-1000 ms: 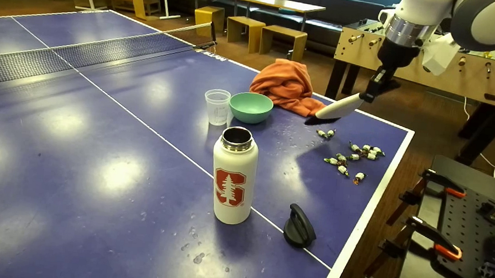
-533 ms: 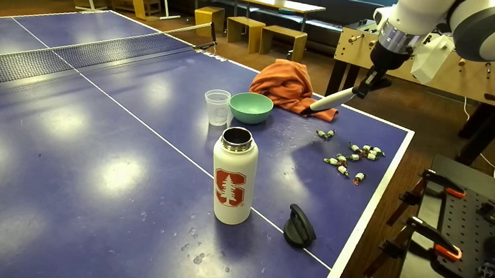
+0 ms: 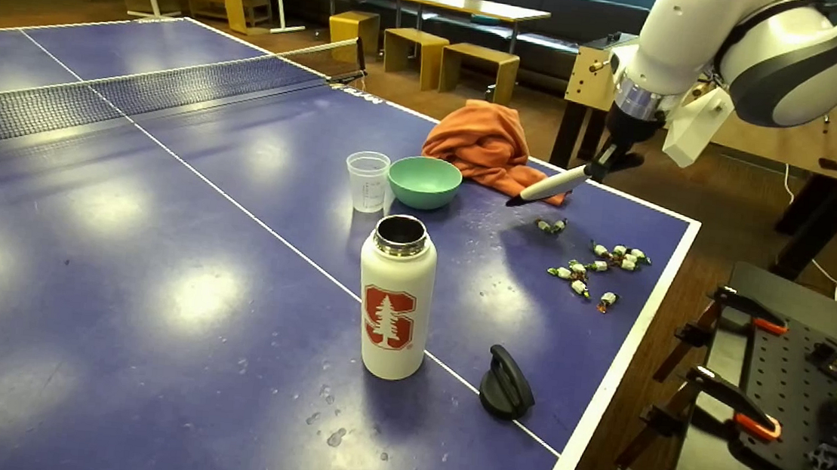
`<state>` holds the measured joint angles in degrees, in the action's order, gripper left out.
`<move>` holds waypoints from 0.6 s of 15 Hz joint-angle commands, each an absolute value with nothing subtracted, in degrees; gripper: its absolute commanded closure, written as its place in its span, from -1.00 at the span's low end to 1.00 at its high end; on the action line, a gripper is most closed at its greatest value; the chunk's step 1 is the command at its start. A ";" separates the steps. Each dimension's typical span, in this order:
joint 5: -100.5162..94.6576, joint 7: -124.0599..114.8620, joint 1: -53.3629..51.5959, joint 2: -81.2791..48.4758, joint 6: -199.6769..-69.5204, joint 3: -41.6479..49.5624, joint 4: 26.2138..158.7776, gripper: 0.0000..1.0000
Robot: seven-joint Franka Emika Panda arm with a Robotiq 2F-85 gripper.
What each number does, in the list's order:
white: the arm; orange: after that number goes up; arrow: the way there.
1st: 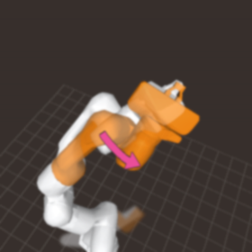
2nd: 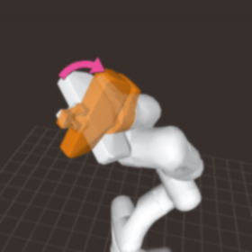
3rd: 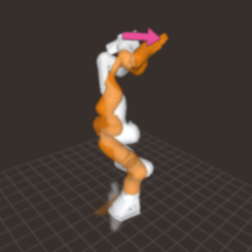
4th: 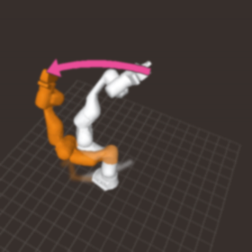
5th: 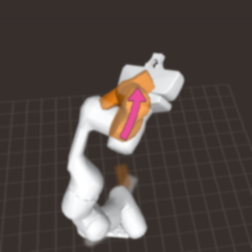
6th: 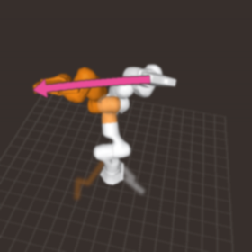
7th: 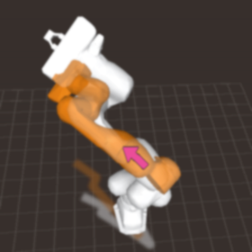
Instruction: Move the cup backwards, empty the bowl then sweep the table.
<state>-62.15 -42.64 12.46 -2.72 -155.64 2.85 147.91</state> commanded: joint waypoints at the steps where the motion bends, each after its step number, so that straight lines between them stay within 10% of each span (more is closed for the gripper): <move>1: -65.70 -46.46 12.62 -7.60 -158.07 3.37 144.67 0.73; 9: -59.95 -41.72 12.91 -10.09 -158.30 2.11 146.83 0.73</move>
<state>-63.07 -44.27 12.45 -10.54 -157.19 2.87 145.30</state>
